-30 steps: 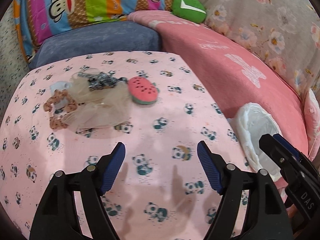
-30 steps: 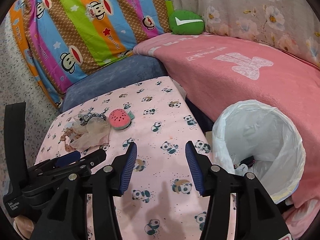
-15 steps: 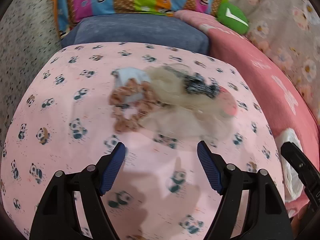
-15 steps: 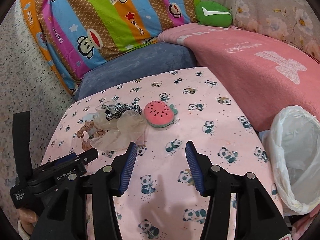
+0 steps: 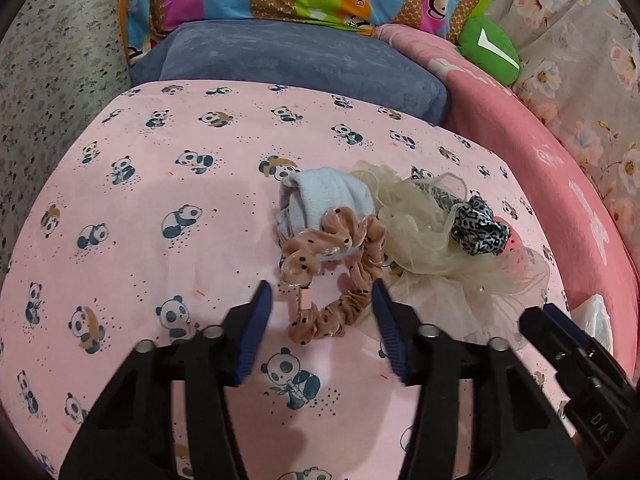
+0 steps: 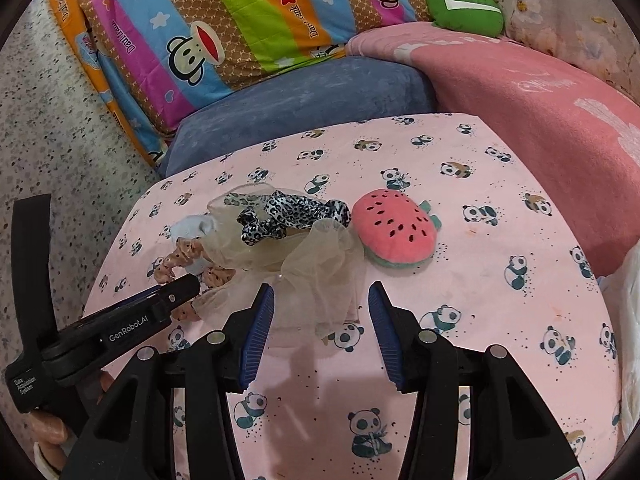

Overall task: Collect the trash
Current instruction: 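Grasp the brown scrunchie with the left tool while the right tool grasps the beige tulle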

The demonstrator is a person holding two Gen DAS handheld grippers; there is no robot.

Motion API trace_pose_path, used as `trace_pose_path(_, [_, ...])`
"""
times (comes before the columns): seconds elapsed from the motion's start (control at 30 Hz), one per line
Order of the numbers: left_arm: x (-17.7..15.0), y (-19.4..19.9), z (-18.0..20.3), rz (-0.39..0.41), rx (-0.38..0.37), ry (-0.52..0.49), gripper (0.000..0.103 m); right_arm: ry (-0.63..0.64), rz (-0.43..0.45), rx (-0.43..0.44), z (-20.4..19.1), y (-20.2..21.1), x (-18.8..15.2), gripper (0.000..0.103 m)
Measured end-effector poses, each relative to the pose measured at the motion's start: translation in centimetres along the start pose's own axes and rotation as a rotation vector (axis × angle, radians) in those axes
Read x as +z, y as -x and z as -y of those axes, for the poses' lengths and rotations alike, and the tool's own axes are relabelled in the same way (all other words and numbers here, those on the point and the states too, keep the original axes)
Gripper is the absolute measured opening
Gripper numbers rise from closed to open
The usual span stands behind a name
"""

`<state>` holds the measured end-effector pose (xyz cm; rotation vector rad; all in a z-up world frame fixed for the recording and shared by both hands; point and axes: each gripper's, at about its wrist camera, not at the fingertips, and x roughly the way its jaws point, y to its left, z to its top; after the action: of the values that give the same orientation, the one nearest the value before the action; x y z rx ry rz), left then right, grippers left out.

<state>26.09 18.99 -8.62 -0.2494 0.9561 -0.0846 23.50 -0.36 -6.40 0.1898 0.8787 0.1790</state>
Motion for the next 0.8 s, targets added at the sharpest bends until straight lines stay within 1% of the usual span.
trace_pose_path(0.03, [0.0,-0.1,0.0,-0.006,-0.005,-0.004,0.029,0.005,-0.009,0.002,-0.2,-0.4,-0.1,0.034])
trace_pose_path(0.07, [-0.2,-0.2,0.1,-0.008,-0.009,-0.006,0.017,0.01,-0.018,0.005,-0.3,-0.7,-0.2,0.023])
trace_pose_path(0.1, [-0.2,-0.2,0.1,-0.009,-0.012,-0.01,0.01,0.017,-0.03,0.009,-0.4,-1.0,-0.3,0.011])
trace_pose_path(0.17, [-0.5,0.1,0.3,-0.003,-0.012,-0.019,0.007,0.025,-0.039,0.016,-0.5,-1.1,-0.7,0.003])
trace_pose_path(0.3, [-1.0,1.3,1.3,0.012,-0.027,-0.037,0.006,0.025,-0.014,0.02,-0.4,0.0,-1.0,0.001])
trace_pose_path(0.4, [-1.3,2.8,2.7,0.03,-0.047,-0.06,0.006,0.011,0.025,0.034,0.1,2.0,-0.9,0.001])
trace_pose_path(0.57, [-2.0,5.5,5.9,0.066,-0.093,-0.105,0.006,-0.021,0.109,0.04,1.8,6.5,-0.6,0.001])
trace_pose_path(0.8, [-2.8,9.4,11.6,0.116,-0.154,-0.192,0.006,-0.066,0.238,0.044,5.1,13.4,0.1,0.001])
